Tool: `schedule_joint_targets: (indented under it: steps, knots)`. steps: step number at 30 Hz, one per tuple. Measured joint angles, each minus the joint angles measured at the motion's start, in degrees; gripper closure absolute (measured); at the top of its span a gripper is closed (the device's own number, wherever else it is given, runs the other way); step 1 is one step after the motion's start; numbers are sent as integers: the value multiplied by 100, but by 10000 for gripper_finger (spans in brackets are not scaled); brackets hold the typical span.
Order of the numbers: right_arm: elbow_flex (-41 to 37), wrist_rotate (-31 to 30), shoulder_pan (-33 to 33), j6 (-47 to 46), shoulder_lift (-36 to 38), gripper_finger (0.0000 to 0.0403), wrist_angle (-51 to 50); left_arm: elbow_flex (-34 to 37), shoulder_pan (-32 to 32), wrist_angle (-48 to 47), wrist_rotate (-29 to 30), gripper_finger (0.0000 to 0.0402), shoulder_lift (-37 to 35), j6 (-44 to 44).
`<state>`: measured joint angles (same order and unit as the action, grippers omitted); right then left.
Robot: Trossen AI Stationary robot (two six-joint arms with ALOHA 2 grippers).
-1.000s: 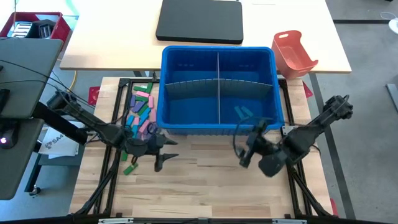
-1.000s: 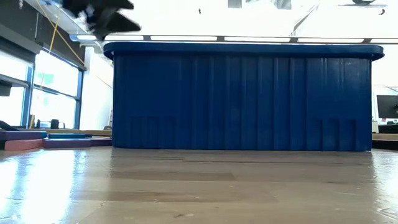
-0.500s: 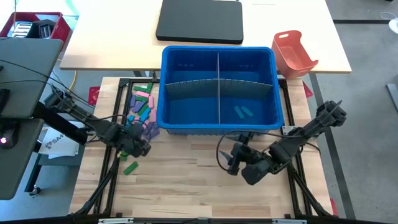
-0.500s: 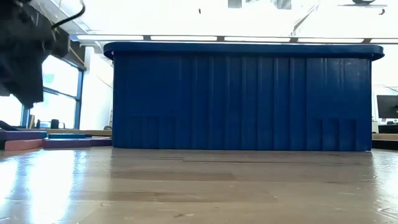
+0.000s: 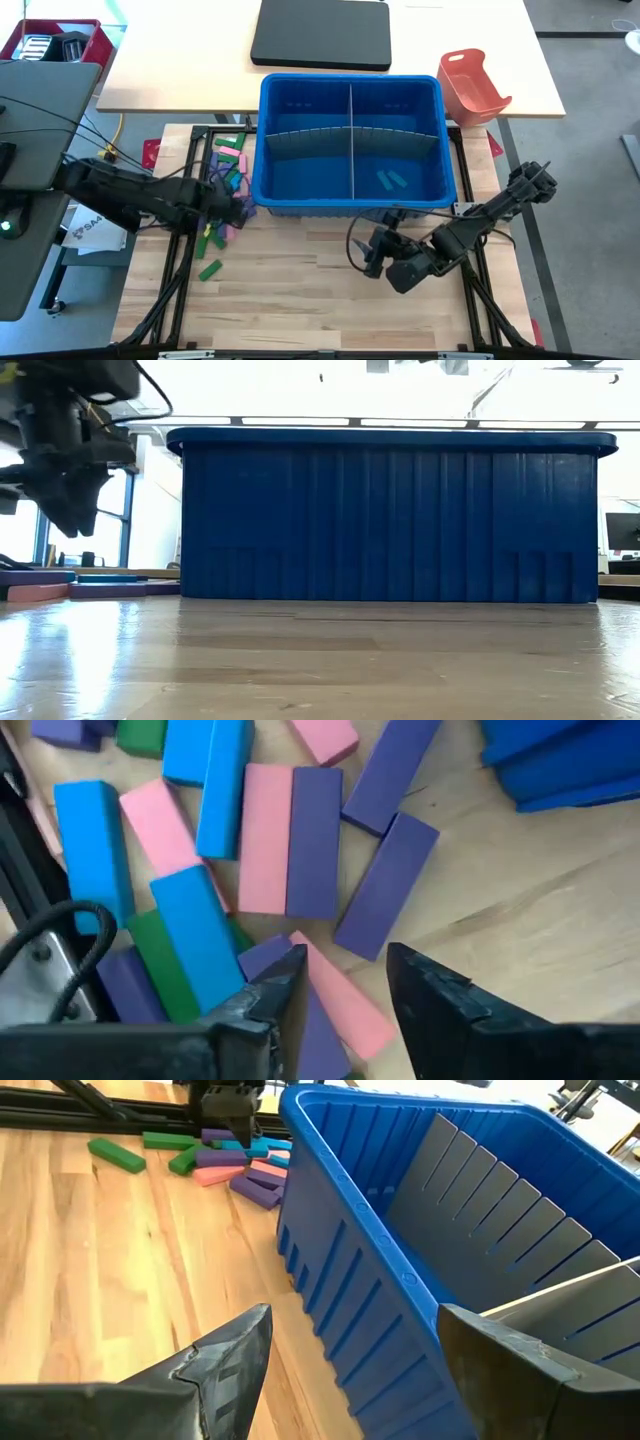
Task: Sort blocks
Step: Put the blue block into the blue bin with the other blue block
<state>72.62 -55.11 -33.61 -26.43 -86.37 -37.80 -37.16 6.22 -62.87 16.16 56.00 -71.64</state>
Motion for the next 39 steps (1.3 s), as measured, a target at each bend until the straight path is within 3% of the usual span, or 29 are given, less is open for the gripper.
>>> schedule_joint_targets:
  steps: [8, 14, 22, 28, 39]
  knots:
    - [4, 0, -1, -25, 2, 123, 0, -223, -1223, -1082, -194, 308, 1, 700]
    - [7, 2, -2, -25, 7, 123, -2, -215, -1674, -847, -387, 314, 87, 1181]
    - [7, 2, -13, -19, 9, 123, -2, -215, -2152, -661, -744, 242, 543, 1925]
    - [7, 2, -15, -9, 9, 123, -2, -214, -2541, -543, -983, 180, 1185, 1774]
    - [7, 25, -17, -10, 9, 123, -2, -232, -3109, -85, -1078, 202, 2077, 2077]
